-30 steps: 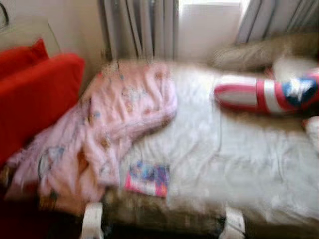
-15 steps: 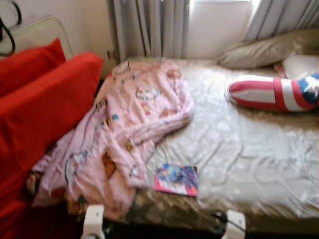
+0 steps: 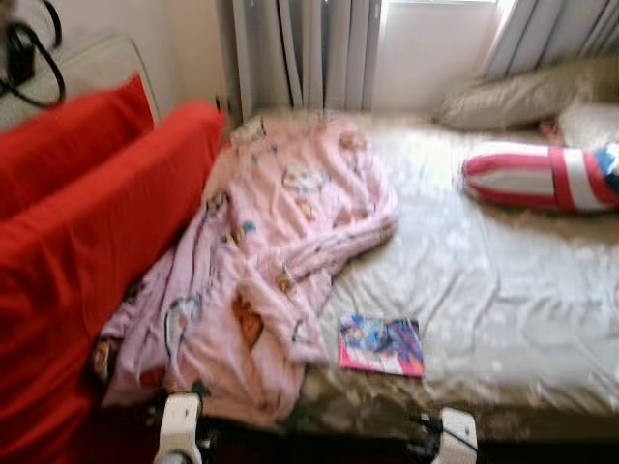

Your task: Clean up the room

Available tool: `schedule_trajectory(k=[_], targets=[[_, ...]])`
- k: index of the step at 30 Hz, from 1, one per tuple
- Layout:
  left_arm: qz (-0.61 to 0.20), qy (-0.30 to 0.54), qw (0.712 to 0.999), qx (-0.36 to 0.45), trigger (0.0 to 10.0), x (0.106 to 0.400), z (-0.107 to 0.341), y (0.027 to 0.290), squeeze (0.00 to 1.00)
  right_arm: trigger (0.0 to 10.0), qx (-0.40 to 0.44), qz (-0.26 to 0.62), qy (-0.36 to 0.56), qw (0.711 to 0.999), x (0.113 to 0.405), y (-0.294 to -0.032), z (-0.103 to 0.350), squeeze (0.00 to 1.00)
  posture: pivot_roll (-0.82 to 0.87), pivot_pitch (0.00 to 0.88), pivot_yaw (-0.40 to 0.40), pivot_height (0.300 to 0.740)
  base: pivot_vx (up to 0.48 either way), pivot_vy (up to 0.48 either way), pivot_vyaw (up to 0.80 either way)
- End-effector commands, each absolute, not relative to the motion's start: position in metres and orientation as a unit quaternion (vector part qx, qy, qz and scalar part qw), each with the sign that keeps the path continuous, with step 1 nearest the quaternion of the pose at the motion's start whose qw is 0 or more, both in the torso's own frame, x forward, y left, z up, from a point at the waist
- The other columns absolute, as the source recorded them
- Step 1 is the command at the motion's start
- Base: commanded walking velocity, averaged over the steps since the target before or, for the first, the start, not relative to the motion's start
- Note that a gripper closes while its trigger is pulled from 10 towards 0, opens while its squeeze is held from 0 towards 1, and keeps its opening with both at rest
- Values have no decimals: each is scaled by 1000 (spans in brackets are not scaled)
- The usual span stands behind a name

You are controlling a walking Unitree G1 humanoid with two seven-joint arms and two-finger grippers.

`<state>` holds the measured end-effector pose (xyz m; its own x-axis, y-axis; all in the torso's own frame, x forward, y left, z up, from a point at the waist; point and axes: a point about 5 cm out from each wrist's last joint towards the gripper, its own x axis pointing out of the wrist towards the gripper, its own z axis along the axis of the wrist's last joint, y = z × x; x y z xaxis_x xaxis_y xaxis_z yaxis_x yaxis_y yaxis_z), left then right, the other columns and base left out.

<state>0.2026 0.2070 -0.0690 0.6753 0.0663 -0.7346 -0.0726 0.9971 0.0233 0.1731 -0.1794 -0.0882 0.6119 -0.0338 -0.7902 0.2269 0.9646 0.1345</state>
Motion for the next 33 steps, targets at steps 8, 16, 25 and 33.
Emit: schedule_trajectory(k=[8,16,25,33], targets=[[37,403,914,-11,10000,203,-69,205,0,10000,108,-79,435,890,172,-184,-88,0,36,0,6,740,102,0,0],[35,403,915,-14,10000,204,-69,204,0,10000,108,-80,435,890,172,-185,-88,0,34,0,3,740,305,0,0],[34,402,915,-15,10000,204,-69,203,0,10000,107,-81,435,890,172,-186,-88,0,35,0,0,740,306,0,0],[33,402,915,-15,10000,203,-69,203,0,10000,108,-79,432,892,173,-185,-88,0,36,0,0,740,225,0,0]])
